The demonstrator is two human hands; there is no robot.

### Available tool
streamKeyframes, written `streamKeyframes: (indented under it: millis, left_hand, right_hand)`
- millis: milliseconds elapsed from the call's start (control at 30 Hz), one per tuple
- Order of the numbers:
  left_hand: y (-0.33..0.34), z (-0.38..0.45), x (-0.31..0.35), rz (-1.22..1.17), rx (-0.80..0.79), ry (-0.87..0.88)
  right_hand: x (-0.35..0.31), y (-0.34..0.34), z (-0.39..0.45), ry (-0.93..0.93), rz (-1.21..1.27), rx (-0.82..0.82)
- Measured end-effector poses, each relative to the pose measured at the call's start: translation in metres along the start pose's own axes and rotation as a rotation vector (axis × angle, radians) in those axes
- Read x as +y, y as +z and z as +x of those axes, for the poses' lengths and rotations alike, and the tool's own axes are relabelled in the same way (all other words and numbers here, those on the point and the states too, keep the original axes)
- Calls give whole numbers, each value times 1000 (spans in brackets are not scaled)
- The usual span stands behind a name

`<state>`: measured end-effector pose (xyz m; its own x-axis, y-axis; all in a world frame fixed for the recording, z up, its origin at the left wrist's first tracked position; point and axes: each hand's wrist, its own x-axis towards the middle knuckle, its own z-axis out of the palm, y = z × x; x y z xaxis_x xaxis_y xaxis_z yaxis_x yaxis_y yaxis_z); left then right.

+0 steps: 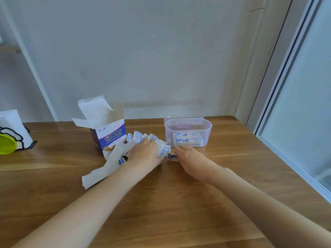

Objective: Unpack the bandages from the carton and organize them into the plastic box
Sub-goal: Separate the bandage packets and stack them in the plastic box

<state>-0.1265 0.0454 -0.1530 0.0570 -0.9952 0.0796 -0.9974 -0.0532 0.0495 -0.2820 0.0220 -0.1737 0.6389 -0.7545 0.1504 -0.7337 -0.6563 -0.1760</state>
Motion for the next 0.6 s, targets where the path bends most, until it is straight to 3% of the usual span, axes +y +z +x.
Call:
streamKeyframes:
  millis: [167, 367, 467, 600]
  left_hand:
    - [-9, 1, -6, -149, -72, -2]
    - [-11, 0, -31, -574, -130, -56]
    - [-14, 0, -39, -824, -28, -179]
    - [-17, -4, -33, -1232, -116, -317]
  right_hand:
    - [-2, -6, -1, 74, 75, -26]
    - [-2, -11, 1, 166, 231, -71]
    - [-2, -14, 0, 346, 585, 42]
    - [-8, -27, 2, 608, 1382, 90]
